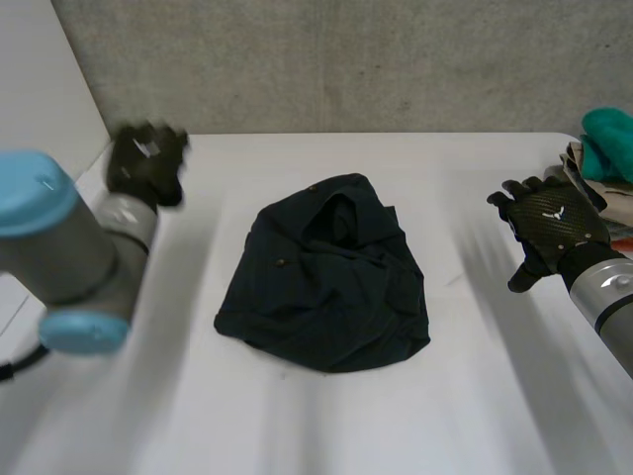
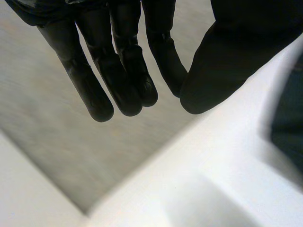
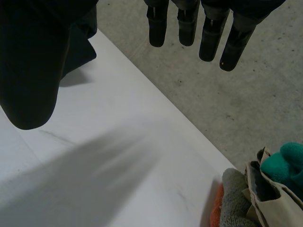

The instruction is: Fold the laundry.

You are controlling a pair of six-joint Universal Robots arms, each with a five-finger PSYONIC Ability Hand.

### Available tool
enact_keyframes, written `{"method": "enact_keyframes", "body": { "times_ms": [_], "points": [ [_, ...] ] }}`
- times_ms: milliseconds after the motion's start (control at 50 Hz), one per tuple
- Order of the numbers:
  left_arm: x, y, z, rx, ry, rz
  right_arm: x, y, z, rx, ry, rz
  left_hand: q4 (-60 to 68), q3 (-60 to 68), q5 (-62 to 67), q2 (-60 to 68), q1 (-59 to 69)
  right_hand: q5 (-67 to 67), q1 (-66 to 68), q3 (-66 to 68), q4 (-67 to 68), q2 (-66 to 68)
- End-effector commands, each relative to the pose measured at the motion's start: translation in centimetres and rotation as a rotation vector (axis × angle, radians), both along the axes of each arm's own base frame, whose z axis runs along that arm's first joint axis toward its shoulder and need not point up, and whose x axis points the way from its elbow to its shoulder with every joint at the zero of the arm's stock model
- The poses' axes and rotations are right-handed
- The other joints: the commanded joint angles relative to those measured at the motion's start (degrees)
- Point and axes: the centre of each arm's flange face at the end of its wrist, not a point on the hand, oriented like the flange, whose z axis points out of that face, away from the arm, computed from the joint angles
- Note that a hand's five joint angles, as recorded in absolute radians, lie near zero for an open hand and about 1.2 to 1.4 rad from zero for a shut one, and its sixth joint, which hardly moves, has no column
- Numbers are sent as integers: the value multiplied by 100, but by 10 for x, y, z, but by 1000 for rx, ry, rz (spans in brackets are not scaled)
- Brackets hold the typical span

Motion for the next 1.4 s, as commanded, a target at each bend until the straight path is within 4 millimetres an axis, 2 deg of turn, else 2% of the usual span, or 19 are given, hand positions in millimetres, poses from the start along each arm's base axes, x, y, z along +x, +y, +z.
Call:
{"method": "enact_keyframes", "body": {
  "times_ms": [20, 60, 100, 140, 160, 180, 320, 420, 560, 680, 980, 1100, 1140, 1160, 1200, 1280, 1360, 1380, 1400],
  "points": [
    [-6, -16, 82, -261, 61, -62, 2, 2, 0, 0, -1, 5, 1144, 1198, 1470, 1176, 1322, -362, -152, -217, -331, -259],
    [-16, -10, 79, -248, 58, -120, 2, 2, 0, 0, -1, 5, 1144, 1198, 1470, 1176, 1322, -362, -152, -217, -331, -259],
    [-29, 5, 59, -166, 36, -202, 2, 2, -1, 3, -1, 5, 847, 900, 1173, 878, 1025, -362, -152, -217, -331, -259],
    [-32, 17, 38, -74, 13, -240, 1, 2, -1, 6, 0, 6, -1583, -1529, -1257, -1551, -1405, -362, -152, -217, -331, -259],
    [-32, 28, 17, 18, -14, -266, 0, 2, -2, 8, 2, 3, -3477, -3423, -3151, -3445, -3299, -362, -152, -217, -331, -259],
    [-31, 33, 8, 60, -27, -273, 0, 2, -2, 8, 2, 1, -3896, -3842, -3570, -3864, -3717, -362, -152, -217, -331, -259],
    [-11, 74, -61, 356, -114, -285, -1, 0, -2, 4, 4, 0, -3867, -3813, -3541, -3835, -3689, -362, -152, -217, -331, -259],
    [-6, 83, -77, 398, -125, -283, 1, 1, -4, 12, 5, 5, -3513, -3460, -3188, -3482, -3335, -362, -152, -217, -331, -259],
    [-8, 81, -101, 445, -134, -287, 1, 4, -7, 24, 6, 6, -2505, -2451, -2179, -2473, -2327, -362, -152, -217, -331, -259],
    [-10, 80, -113, 466, -143, -288, 0, 3, -8, 25, 8, 3, -2420, -2366, -2094, -2388, -2241, -362, -152, -217, -331, -259],
    [-17, 69, -123, 423, -140, -295, 0, 4, -9, 28, 9, 3, -1780, -1727, -1455, -1749, -1602, -362, -152, -217, -331, -259],
    [-19, 66, -131, 440, -147, -295, 0, 4, -9, 29, 9, 4, -706, -653, -381, -675, -528, -362, -152, -217, -331, -259],
    [-19, 67, -132, 442, -148, -294, 0, 4, -10, 31, 9, 4, 32, 86, 358, 64, 210, -362, -152, -217, -331, -259],
    [-18, 66, -132, 440, -149, -288, 0, 4, -10, 31, 9, 4, 1133, 1187, 1459, 1165, 1311, -362, -152, -217, -331, -259],
    [-18, 63, -130, 429, -148, -279, 0, 4, -10, 31, 9, 4, 1144, 1198, 1470, 1176, 1322, -362, -152, -217, -331, -259],
    [-19, 47, -109, 344, -132, -247, 0, 4, -9, 29, 9, 2, 1144, 1198, 1470, 1176, 1322, -362, -152, -217, -331, -259],
    [-11, 13, -57, 153, -72, -111, 1, 4, -9, 29, 9, 4, 1144, 1198, 1470, 1176, 1322, -362, -152, -217, -331, -259],
    [-3, -1, -32, 59, -41, -49, 1, 4, -9, 28, 7, 3, 1144, 1198, 1470, 1176, 1322, -362, -152, -217, -331, -259],
    [0, -8, -18, 6, -24, -25, 1, 4, -9, 30, 8, 3, 1144, 1198, 1470, 1176, 1322, -362, -152, -217, -331, -259]
  ]
}}
